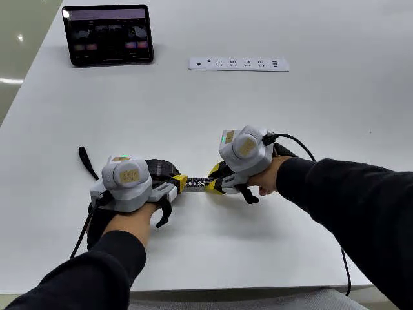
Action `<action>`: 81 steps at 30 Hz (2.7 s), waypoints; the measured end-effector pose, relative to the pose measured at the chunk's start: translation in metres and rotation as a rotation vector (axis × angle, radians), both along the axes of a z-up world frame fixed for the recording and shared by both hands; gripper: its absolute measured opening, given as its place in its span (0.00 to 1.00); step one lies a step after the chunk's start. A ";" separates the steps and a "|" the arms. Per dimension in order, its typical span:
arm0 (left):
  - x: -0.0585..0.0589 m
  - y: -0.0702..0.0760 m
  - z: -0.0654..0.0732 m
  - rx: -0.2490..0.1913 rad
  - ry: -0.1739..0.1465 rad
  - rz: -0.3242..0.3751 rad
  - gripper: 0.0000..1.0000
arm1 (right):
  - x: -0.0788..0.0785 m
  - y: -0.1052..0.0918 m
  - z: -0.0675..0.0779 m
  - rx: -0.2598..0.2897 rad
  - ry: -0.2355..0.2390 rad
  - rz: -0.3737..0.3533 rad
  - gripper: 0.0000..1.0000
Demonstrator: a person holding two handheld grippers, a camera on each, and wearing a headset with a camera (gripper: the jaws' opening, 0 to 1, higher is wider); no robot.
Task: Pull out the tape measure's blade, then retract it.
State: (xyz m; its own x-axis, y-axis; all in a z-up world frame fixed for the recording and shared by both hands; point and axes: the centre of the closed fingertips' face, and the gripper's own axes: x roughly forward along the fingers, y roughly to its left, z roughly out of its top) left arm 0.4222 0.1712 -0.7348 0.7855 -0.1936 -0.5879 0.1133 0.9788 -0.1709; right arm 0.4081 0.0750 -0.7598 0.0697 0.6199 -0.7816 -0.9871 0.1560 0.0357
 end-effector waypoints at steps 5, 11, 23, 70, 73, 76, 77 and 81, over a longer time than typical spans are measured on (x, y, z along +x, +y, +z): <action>0.000 0.000 0.000 -0.002 0.002 -0.003 0.60 | -0.001 0.006 0.000 0.006 -0.005 0.005 0.11; 0.000 -0.001 0.001 -0.008 0.007 -0.003 0.61 | -0.001 0.009 0.000 0.009 -0.011 0.010 0.12; 0.001 0.000 0.001 -0.021 0.010 -0.005 0.61 | -0.001 0.022 -0.001 0.047 -0.031 -0.015 0.12; 0.001 0.000 0.002 -0.074 0.014 -0.009 0.61 | -0.007 0.039 0.000 0.091 -0.062 0.074 0.10; 0.002 0.001 0.002 -0.078 0.016 -0.007 0.61 | -0.008 0.044 0.000 0.102 -0.044 0.060 0.10; 0.002 0.001 0.002 -0.080 0.019 -0.008 0.61 | -0.009 0.049 0.001 0.109 -0.050 0.072 0.10; 0.002 0.001 0.002 -0.080 0.020 -0.009 0.61 | -0.009 0.050 0.001 0.110 -0.050 0.073 0.10; 0.002 0.000 0.001 -0.077 0.017 -0.009 0.61 | -0.008 0.049 0.000 0.111 -0.047 0.078 0.11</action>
State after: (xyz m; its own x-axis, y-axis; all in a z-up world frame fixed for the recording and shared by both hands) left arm 0.4241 0.1716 -0.7334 0.7734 -0.2459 -0.5842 0.1183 0.9615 -0.2480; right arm 0.4000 0.1237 -0.7595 0.0530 0.7072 -0.7050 -0.9971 0.0765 0.0017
